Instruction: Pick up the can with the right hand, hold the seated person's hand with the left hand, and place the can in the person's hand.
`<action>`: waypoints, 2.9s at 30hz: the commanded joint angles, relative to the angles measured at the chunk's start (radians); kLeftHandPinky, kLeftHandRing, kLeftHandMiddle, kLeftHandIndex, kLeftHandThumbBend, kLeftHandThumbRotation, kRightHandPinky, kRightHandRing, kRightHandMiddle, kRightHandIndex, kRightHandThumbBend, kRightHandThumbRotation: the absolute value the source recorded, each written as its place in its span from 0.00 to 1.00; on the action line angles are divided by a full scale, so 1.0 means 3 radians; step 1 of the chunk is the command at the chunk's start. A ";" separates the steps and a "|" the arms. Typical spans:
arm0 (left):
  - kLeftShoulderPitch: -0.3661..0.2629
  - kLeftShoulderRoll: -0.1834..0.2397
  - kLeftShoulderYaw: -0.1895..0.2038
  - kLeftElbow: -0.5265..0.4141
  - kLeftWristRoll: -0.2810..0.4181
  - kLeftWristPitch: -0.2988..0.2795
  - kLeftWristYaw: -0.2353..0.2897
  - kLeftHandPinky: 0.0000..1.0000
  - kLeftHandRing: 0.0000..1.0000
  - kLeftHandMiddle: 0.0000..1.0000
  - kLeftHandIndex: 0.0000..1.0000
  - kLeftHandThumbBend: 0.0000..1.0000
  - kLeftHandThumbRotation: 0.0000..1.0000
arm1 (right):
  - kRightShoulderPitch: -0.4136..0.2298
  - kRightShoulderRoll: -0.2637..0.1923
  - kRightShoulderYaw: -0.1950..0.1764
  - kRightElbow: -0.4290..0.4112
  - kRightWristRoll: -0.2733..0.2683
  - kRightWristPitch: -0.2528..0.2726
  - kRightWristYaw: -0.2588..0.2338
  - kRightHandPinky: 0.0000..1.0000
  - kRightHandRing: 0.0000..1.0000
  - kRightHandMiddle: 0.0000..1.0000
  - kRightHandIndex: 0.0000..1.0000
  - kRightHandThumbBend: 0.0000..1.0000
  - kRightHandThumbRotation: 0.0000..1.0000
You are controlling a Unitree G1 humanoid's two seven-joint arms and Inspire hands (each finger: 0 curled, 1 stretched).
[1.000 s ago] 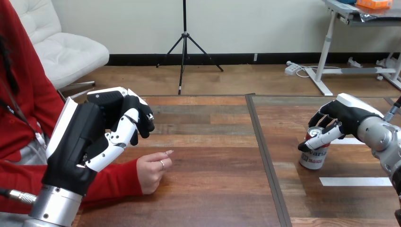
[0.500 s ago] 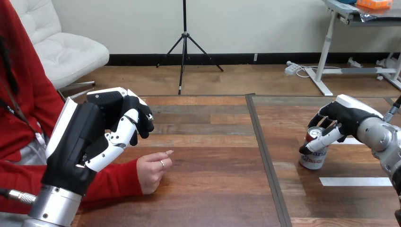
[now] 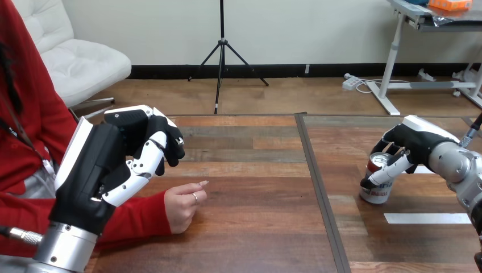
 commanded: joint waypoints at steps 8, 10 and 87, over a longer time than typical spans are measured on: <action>-0.0179 0.0076 0.0019 -0.0150 -0.0040 0.0010 0.0012 0.19 0.34 0.38 0.36 0.00 0.37 | -0.0160 -0.0080 0.0016 -0.0090 -0.0003 0.0078 0.0031 0.59 0.64 0.66 0.66 1.00 0.19; -0.0178 0.0079 0.0020 -0.0149 -0.0047 0.0008 0.0011 0.19 0.34 0.38 0.35 0.00 0.37 | -0.0152 -0.0082 0.0021 -0.0092 -0.0009 0.0064 0.0020 0.59 0.64 0.66 0.66 1.00 0.18; -0.0145 0.0068 0.0044 -0.0177 -0.0023 -0.0043 0.0066 0.15 0.33 0.37 0.34 0.00 0.30 | -0.0036 -0.0134 -0.0025 -0.0096 0.0015 -0.0275 -0.0324 0.46 0.51 0.53 0.47 0.82 0.00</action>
